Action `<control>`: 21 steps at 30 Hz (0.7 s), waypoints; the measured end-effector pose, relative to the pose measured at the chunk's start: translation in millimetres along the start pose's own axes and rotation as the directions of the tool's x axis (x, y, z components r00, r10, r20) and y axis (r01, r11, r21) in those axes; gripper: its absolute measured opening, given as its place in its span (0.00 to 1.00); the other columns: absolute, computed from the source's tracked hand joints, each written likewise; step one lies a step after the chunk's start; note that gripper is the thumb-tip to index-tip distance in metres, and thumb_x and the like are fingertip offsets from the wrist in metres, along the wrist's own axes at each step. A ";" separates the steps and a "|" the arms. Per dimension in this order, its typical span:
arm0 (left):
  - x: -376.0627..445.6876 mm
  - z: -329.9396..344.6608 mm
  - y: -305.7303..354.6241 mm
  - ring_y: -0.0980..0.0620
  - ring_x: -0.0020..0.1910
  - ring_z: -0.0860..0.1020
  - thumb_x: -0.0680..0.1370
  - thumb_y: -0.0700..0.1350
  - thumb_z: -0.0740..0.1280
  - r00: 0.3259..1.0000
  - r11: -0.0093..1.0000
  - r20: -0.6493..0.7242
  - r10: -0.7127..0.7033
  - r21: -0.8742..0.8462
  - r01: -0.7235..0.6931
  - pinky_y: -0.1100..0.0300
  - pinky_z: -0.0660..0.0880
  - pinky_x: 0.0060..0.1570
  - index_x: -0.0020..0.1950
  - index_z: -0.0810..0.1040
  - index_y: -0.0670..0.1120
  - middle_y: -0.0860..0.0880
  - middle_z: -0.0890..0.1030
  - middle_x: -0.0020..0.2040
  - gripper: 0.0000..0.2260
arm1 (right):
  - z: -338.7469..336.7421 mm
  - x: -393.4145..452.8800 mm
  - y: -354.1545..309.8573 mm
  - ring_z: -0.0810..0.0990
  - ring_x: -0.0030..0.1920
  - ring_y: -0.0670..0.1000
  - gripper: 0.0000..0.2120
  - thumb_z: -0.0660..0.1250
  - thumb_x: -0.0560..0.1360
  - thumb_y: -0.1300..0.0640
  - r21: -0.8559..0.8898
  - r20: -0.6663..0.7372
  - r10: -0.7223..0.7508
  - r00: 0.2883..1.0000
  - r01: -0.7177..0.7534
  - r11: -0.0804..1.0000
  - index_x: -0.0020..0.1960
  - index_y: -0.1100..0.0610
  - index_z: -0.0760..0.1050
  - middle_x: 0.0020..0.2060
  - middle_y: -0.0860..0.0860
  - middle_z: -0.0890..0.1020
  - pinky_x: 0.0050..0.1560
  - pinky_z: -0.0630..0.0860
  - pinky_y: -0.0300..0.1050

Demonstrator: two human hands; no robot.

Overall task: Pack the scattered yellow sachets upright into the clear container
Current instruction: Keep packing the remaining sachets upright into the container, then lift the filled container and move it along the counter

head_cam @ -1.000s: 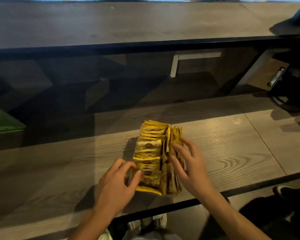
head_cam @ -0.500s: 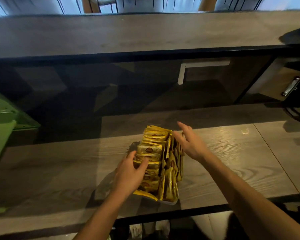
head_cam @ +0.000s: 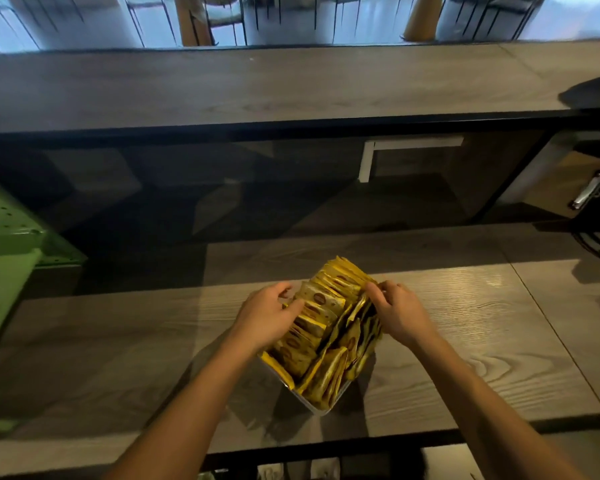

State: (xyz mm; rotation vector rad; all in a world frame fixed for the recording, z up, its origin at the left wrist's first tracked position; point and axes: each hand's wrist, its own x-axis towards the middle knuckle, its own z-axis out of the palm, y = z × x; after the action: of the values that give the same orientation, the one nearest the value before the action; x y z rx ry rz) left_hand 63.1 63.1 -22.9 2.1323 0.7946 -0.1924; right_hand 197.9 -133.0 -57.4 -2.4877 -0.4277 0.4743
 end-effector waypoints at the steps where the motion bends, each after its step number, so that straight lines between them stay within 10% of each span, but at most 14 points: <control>1: -7.6 0.0 -6.7 0.50 0.64 0.76 0.79 0.60 0.65 0.998 1.000 -0.064 -0.026 0.004 0.027 0.48 0.75 0.63 0.75 0.67 0.54 0.50 0.76 0.69 0.26 | 2.5 -2.6 0.6 0.76 0.49 0.55 0.22 0.55 0.81 0.41 -0.012 -0.015 0.009 1.000 -0.009 1.000 0.54 0.59 0.77 0.51 0.58 0.79 0.49 0.69 0.46; 8: -42.6 12.9 -36.7 0.45 0.71 0.70 0.78 0.56 0.67 0.950 0.935 -0.149 -0.274 -0.273 0.227 0.45 0.69 0.69 0.79 0.59 0.48 0.46 0.71 0.74 0.33 | 11.4 -1.5 -9.9 0.78 0.53 0.60 0.25 0.54 0.81 0.41 -0.013 -0.012 0.081 0.997 -0.081 0.997 0.59 0.62 0.75 0.55 0.61 0.79 0.53 0.75 0.52; 15: -37.3 7.9 -40.6 0.49 0.54 0.82 0.80 0.47 0.68 0.877 0.709 -0.261 -0.403 -0.695 0.119 0.59 0.75 0.45 0.60 0.79 0.46 0.48 0.83 0.51 0.10 | 19.3 -15.0 -17.7 0.80 0.55 0.59 0.30 0.54 0.78 0.34 0.146 0.068 0.076 0.995 -0.086 0.985 0.64 0.58 0.71 0.57 0.58 0.80 0.54 0.79 0.61; 21: -56.2 8.8 -71.1 0.57 0.56 0.79 0.80 0.53 0.65 0.933 0.829 -0.227 -0.278 -0.547 0.113 0.52 0.76 0.56 0.68 0.75 0.57 0.57 0.82 0.57 0.15 | 27.7 -45.3 -8.7 0.66 0.70 0.49 0.54 0.64 0.62 0.23 0.176 0.230 -0.220 0.948 0.181 0.968 0.79 0.44 0.47 0.72 0.47 0.64 0.68 0.69 0.50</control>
State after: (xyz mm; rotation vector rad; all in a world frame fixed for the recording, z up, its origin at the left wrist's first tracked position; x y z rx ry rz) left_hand -22.7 62.2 -53.2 1.5660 1.1039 0.2318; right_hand 144.5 -131.1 -63.1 -2.2151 -0.7095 0.7101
